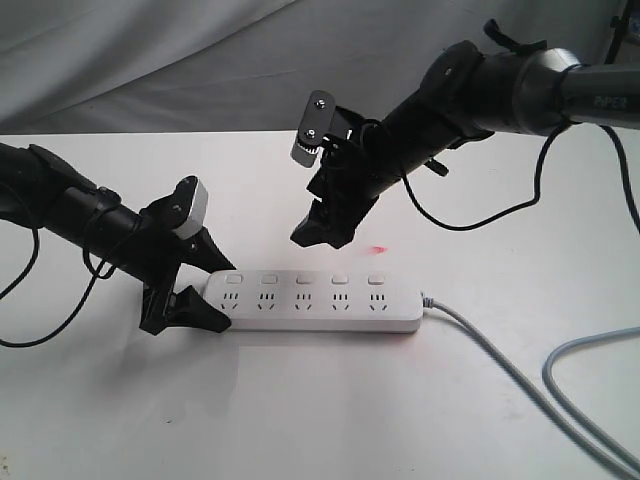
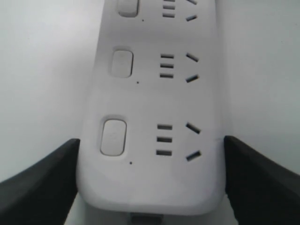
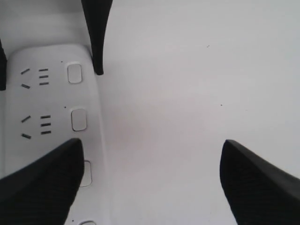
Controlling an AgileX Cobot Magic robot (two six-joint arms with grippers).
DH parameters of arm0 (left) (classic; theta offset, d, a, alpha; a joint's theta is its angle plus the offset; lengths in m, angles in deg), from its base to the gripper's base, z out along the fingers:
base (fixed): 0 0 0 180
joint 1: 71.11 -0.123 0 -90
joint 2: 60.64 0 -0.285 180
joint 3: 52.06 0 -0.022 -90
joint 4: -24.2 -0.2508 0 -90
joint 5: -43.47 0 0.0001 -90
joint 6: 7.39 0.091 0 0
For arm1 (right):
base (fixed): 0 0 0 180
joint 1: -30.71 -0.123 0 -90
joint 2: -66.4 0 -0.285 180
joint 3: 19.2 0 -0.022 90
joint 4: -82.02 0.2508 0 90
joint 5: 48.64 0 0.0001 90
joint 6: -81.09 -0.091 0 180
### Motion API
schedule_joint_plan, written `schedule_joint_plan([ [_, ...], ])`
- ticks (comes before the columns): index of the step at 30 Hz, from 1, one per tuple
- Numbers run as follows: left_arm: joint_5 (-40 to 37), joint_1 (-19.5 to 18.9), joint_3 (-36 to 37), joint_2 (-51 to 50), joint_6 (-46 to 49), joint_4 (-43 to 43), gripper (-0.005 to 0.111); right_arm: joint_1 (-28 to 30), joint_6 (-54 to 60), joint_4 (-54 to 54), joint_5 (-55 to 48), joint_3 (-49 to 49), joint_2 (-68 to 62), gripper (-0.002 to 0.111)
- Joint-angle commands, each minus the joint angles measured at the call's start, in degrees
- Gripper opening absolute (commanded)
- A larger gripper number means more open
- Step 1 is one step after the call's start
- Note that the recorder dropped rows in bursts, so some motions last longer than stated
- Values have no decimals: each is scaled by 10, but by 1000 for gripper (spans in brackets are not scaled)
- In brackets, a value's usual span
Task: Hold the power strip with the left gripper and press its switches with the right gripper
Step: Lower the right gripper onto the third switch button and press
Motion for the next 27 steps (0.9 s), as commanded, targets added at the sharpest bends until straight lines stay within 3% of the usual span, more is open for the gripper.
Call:
schedule_joint_plan([
  [1,12,3,2,-1,1,1,39,0,6,1,4,3,-3,73],
  [27,12,3,2,-1,1,1,39,-1,12,11,0,3,-57,73],
])
